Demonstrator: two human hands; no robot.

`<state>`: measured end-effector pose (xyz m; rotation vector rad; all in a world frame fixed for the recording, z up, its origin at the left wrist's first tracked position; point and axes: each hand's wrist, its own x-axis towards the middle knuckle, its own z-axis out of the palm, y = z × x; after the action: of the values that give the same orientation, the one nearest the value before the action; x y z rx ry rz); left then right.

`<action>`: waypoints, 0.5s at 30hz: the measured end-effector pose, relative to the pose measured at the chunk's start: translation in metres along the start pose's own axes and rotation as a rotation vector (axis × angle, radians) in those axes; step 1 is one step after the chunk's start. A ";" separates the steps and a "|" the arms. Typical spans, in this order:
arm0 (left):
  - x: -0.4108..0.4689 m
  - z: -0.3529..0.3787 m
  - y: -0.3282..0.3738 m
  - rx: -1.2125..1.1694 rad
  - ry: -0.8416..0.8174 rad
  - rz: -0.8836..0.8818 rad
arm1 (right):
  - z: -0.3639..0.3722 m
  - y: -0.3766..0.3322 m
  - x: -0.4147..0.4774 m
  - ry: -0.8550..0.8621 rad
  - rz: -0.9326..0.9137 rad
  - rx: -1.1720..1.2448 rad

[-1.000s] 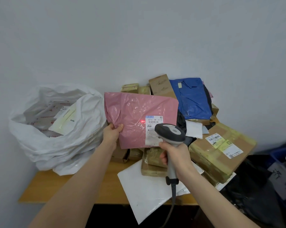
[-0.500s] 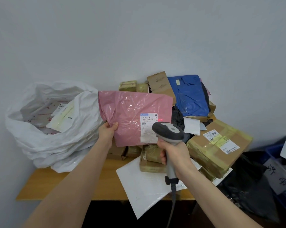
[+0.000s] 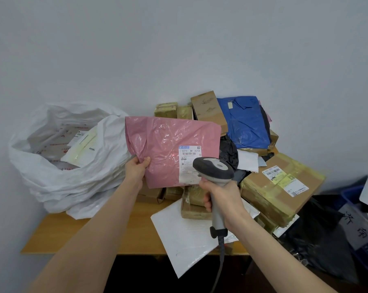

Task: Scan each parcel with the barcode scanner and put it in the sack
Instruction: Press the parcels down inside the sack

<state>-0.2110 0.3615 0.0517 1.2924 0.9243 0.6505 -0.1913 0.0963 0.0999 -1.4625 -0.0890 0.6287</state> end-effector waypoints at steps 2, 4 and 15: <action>0.000 -0.002 0.000 -0.002 -0.003 -0.003 | 0.002 0.000 -0.001 0.003 -0.010 0.007; -0.001 -0.004 0.000 -0.007 -0.001 -0.004 | 0.004 0.000 -0.002 0.010 -0.018 0.006; 0.003 -0.015 0.001 -0.034 0.016 -0.002 | 0.013 0.000 -0.008 -0.023 0.038 -0.019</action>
<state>-0.2222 0.3714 0.0523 1.2577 0.9232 0.6733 -0.2038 0.1046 0.1039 -1.4780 -0.0852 0.6770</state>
